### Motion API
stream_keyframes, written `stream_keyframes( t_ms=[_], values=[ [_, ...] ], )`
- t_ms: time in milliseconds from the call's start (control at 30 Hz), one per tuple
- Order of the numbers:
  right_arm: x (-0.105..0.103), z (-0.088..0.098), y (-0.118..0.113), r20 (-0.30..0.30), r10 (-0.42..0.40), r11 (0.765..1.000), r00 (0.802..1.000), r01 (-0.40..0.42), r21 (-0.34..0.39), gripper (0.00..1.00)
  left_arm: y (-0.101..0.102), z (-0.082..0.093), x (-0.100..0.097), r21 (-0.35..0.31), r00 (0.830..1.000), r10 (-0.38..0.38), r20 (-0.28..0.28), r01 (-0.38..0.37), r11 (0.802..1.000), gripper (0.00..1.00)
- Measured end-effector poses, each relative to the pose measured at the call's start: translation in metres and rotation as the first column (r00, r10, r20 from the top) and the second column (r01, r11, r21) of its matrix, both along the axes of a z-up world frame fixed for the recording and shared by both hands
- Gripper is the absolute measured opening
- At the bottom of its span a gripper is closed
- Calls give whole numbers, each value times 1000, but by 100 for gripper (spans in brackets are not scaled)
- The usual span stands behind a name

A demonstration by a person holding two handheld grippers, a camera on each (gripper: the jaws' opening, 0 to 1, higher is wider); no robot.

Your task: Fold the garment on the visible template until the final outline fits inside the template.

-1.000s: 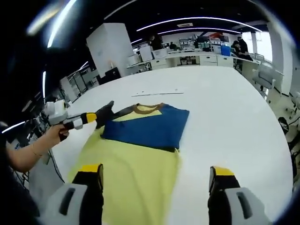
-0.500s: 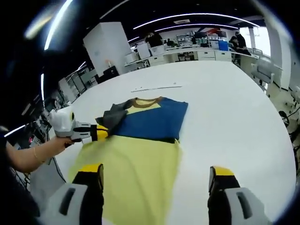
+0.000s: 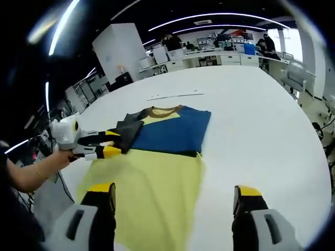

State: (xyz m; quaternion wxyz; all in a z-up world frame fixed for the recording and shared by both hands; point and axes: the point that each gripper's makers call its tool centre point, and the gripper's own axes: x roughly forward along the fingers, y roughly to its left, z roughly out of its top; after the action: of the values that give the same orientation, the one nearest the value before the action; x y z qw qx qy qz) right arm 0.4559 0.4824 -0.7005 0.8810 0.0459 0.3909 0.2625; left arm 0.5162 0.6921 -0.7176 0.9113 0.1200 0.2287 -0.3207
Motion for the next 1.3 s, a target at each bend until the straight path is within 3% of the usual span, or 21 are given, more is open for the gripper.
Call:
stream_keyframes(
  t_ms=[67,133,233,367,533,567,667,833,967,1100,1300],
  values=[
    [1,2,1,5,0,1000,1000,0,4,94,4,16,-1,-17,1000,0,20,1,1000,40],
    [1,4,2,13,2,1000,1000,-2,8,94,10,31,2,-81,999,19,27,-17,997,46],
    [1,8,4,22,9,1000,1000,-9,14,95,28,43,6,-73,999,41,36,-38,997,53],
    [0,18,9,46,52,999,998,-53,14,100,49,51,11,-108,996,88,28,-84,991,64],
    [-5,29,15,77,110,994,991,-110,-1,100,82,47,19,-78,988,157,8,-156,985,66],
    [-6,31,16,82,125,992,989,-125,-4,100,92,46,20,-70,979,205,-3,-204,976,66],
    [-12,36,22,96,162,987,982,-163,1,100,112,47,27,-40,970,245,14,-244,969,63],
    [-18,40,30,110,201,979,973,-203,7,100,137,54,34,-76,952,306,18,-304,950,59],
    [-22,40,36,117,232,972,966,-235,18,100,149,49,35,-47,943,331,17,-330,943,53],
    [-27,39,40,115,253,966,961,-257,20,100,162,37,42,-35,933,359,5,-358,933,46],
    [-26,34,38,107,245,968,964,-248,23,100,165,10,50,4,933,360,-25,-360,933,37]
  ],
)
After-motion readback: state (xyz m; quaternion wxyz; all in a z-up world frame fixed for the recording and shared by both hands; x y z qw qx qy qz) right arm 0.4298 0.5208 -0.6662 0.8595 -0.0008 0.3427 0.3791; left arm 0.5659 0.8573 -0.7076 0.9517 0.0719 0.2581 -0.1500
